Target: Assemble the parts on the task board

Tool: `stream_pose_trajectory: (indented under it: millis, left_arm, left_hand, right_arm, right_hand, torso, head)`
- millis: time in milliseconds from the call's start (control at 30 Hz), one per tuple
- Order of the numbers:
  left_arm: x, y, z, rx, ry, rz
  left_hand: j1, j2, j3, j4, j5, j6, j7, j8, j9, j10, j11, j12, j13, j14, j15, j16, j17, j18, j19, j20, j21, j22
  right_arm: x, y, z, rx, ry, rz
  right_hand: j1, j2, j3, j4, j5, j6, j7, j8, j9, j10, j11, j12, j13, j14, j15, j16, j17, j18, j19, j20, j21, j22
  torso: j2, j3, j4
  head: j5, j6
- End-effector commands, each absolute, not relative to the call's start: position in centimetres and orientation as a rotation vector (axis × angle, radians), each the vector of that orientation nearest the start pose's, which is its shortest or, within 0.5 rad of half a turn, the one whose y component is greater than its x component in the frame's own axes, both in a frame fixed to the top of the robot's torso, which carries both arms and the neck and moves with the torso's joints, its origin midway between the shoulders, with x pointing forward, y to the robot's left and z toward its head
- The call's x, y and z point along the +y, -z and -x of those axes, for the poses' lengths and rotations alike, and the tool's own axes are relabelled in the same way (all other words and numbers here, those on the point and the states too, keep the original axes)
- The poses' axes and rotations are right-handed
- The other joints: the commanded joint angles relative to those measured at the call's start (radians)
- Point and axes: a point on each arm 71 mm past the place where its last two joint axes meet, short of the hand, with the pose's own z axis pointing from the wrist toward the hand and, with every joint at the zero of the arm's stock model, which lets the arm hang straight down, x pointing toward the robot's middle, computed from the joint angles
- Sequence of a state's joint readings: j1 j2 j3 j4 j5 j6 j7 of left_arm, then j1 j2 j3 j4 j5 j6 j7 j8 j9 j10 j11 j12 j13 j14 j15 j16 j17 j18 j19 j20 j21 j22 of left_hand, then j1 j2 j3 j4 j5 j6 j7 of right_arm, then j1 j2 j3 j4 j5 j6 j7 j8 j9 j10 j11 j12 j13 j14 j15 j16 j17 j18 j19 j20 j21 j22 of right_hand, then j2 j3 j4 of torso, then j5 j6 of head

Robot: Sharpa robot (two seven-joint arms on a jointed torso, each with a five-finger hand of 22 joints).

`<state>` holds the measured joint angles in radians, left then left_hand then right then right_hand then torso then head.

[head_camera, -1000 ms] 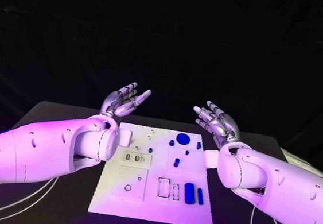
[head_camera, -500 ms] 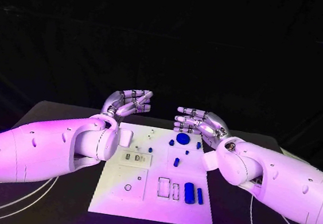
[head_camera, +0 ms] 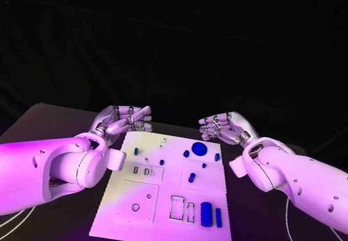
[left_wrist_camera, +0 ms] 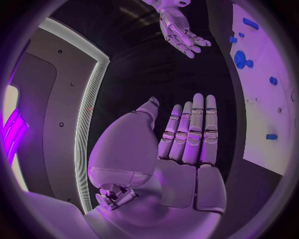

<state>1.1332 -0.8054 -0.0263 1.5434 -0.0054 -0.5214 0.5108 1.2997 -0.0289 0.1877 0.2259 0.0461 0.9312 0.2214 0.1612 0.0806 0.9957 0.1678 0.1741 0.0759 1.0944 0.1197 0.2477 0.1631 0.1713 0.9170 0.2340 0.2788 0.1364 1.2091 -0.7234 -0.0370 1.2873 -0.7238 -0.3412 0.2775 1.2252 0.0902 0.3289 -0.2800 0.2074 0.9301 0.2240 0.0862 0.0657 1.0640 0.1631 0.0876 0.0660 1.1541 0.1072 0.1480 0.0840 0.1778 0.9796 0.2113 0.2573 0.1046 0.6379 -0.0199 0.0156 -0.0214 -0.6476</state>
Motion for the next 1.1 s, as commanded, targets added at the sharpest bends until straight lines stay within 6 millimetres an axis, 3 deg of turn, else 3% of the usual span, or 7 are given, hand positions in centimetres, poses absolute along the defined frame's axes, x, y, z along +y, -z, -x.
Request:
stream_pose_trajectory:
  millis: [33, 200, 367, 500, 633, 767, 1100]
  left_arm:
    - [18.9, 19.3, -47.3, 1.293, 1.523, 1.096]
    - [18.5, 18.9, -46.4, 1.308, 1.553, 1.107]
    - [18.2, 18.4, -45.6, 1.318, 1.585, 1.128]
    - [17.7, 17.8, -44.9, 1.327, 1.625, 1.137]
    - [17.3, 17.4, -44.5, 1.334, 1.653, 1.136]
    - [16.9, 17.1, -44.2, 1.34, 1.675, 1.132]
    - [16.9, 17.1, -44.2, 1.344, 1.682, 1.147]
  left_hand:
    - [-0.003, 0.006, -0.005, 0.0, 0.003, 0.007, 0.002, 0.0, -0.002, 0.009, 0.001, -0.002, 0.0, 0.006, -0.001, 0.004, 0.002, 0.013, 0.006, -0.001, 0.005, 0.0]
    - [-0.003, 0.007, -0.007, -0.001, 0.003, 0.009, 0.001, -0.001, -0.002, 0.011, 0.001, -0.004, 0.0, 0.009, -0.002, 0.004, 0.004, 0.013, 0.009, -0.002, 0.005, -0.001]
    - [-0.002, 0.008, -0.007, -0.002, 0.003, 0.01, 0.001, -0.002, -0.003, 0.012, 0.0, -0.005, -0.001, 0.011, -0.002, 0.003, 0.006, 0.013, 0.012, -0.003, 0.005, -0.001]
    - [-0.001, 0.009, -0.008, -0.004, 0.003, 0.011, 0.0, -0.004, -0.004, 0.014, 0.0, -0.007, -0.001, 0.013, -0.003, 0.003, 0.008, 0.013, 0.015, -0.004, 0.006, -0.001]
    - [-0.001, 0.01, -0.008, -0.005, 0.003, 0.011, 0.0, -0.005, -0.004, 0.014, 0.0, -0.008, -0.001, 0.014, -0.003, 0.003, 0.009, 0.013, 0.017, -0.004, 0.006, -0.001]
    - [0.0, 0.012, -0.008, -0.005, 0.003, 0.011, 0.001, -0.006, -0.004, 0.014, 0.0, -0.009, -0.002, 0.015, -0.003, 0.002, 0.01, 0.013, 0.018, -0.004, 0.006, -0.001]
    - [-0.001, 0.014, -0.008, -0.005, 0.003, 0.011, 0.002, -0.007, -0.005, 0.014, 0.0, -0.011, -0.002, 0.015, -0.003, 0.001, 0.011, 0.013, 0.019, -0.005, 0.006, -0.002]
  right_arm:
    - [-20.5, 18.3, -53.1, 1.612, -0.938, -0.183]
    - [-20.0, 17.6, -53.5, 1.646, -0.766, 0.031]
    - [-19.1, 16.8, -53.5, 1.639, -0.625, 0.225]
    - [-18.1, 16.2, -53.5, 1.634, -0.528, 0.37]
    - [-17.1, 15.8, -53.4, 1.618, -0.479, 0.454]
    - [-16.4, 15.6, -53.3, 1.612, -0.446, 0.513]
    - [-15.7, 15.8, -53.3, 1.626, -0.397, 0.57]
  right_hand:
    - [0.012, -0.046, -0.001, -0.003, 0.003, 0.057, -0.025, -0.011, 0.003, 0.1, -0.041, 0.008, 0.005, 0.23, -0.07, 0.092, 0.056, 0.007, 0.169, -0.077, 0.131, 0.059]
    - [0.028, -0.066, -0.015, -0.001, 0.002, 0.083, -0.043, -0.013, 0.003, 0.139, -0.064, 0.006, 0.006, 0.326, -0.1, 0.162, 0.118, 0.005, 0.23, -0.115, 0.229, 0.113]
    - [0.018, -0.081, -0.019, 0.011, -0.008, 0.099, -0.056, -0.018, 0.002, 0.141, -0.069, -0.012, 0.002, 0.351, -0.11, 0.213, 0.175, 0.002, 0.238, -0.127, 0.287, 0.147]
    - [0.015, -0.089, -0.005, 0.023, -0.014, 0.108, -0.065, -0.02, 0.001, 0.146, -0.077, -0.021, 0.002, 0.352, -0.119, 0.33, 0.267, 0.003, 0.252, -0.133, 0.355, 0.187]
    - [0.009, -0.097, 0.015, 0.036, -0.016, 0.114, -0.074, -0.02, 0.002, 0.14, -0.078, -0.022, 0.002, 0.355, -0.117, 0.467, 0.367, 0.004, 0.264, -0.139, 0.422, 0.227]
    - [0.004, -0.113, 0.034, 0.046, -0.019, 0.113, -0.073, -0.021, 0.002, 0.13, -0.08, -0.022, 0.002, 0.359, -0.114, 0.697, 0.594, 0.003, 0.255, -0.137, 0.479, 0.264]
    - [0.001, -0.134, 0.062, 0.071, -0.03, 0.111, -0.07, -0.021, 0.002, 0.095, -0.072, -0.023, 0.0, 0.347, -0.104, 0.852, 0.749, 0.004, 0.218, -0.126, 0.557, 0.316]
  torso:
    - [0.03, -0.0053, 0.0102]
    - [0.052, -0.0091, 0.0185]
    - [0.07, -0.0094, 0.0207]
    - [0.084, -0.0116, 0.023]
    - [0.096, -0.0127, 0.0247]
    - [0.105, -0.0132, 0.0284]
    - [0.12, -0.0174, 0.0355]
  head:
    - [-0.007, 0.011]
    - [-0.014, 0.018]
    - [-0.018, 0.027]
    - [-0.02, 0.03]
    - [-0.023, 0.032]
    - [-0.028, 0.036]
    - [-0.037, 0.036]
